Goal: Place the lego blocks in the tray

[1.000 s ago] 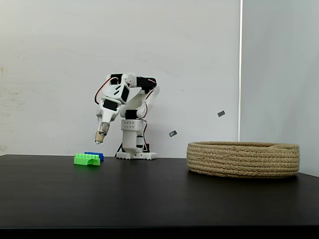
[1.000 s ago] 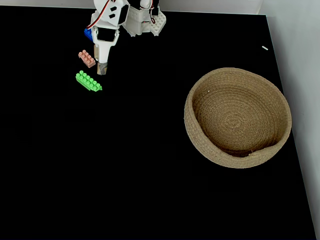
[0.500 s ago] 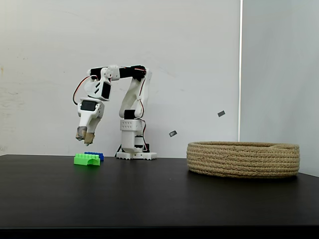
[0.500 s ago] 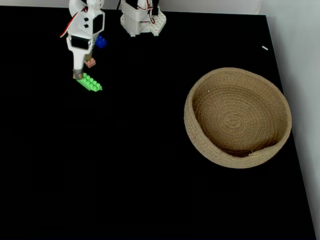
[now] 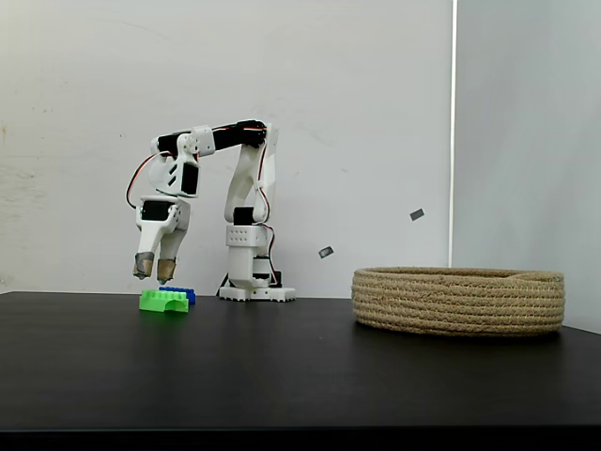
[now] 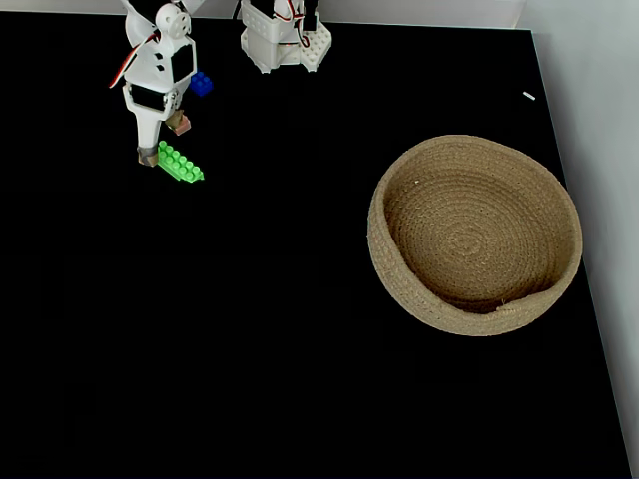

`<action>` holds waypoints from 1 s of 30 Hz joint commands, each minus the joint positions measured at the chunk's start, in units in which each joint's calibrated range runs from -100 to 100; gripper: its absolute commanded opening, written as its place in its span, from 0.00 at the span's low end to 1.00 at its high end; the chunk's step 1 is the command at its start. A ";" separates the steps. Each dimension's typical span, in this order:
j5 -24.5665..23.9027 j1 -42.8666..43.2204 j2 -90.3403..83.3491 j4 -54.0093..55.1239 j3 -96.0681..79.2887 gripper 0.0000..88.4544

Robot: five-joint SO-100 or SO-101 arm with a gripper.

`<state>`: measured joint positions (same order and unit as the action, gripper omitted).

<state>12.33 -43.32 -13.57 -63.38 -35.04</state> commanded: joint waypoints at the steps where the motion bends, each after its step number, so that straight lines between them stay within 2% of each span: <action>1: -0.93 1.28 -0.01 -0.14 3.72 0.31; 18: -3.27 3.01 6.18 1.78 4.54 0.31; 23: -3.61 3.17 7.29 3.53 3.90 0.19; 25: -3.76 3.17 7.81 4.53 3.35 0.09; 26: -3.66 3.34 8.07 5.44 2.89 0.00; 30: -4.05 3.42 7.55 6.86 1.25 0.00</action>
<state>8.72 -40.07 -4.66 -57.37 -34.07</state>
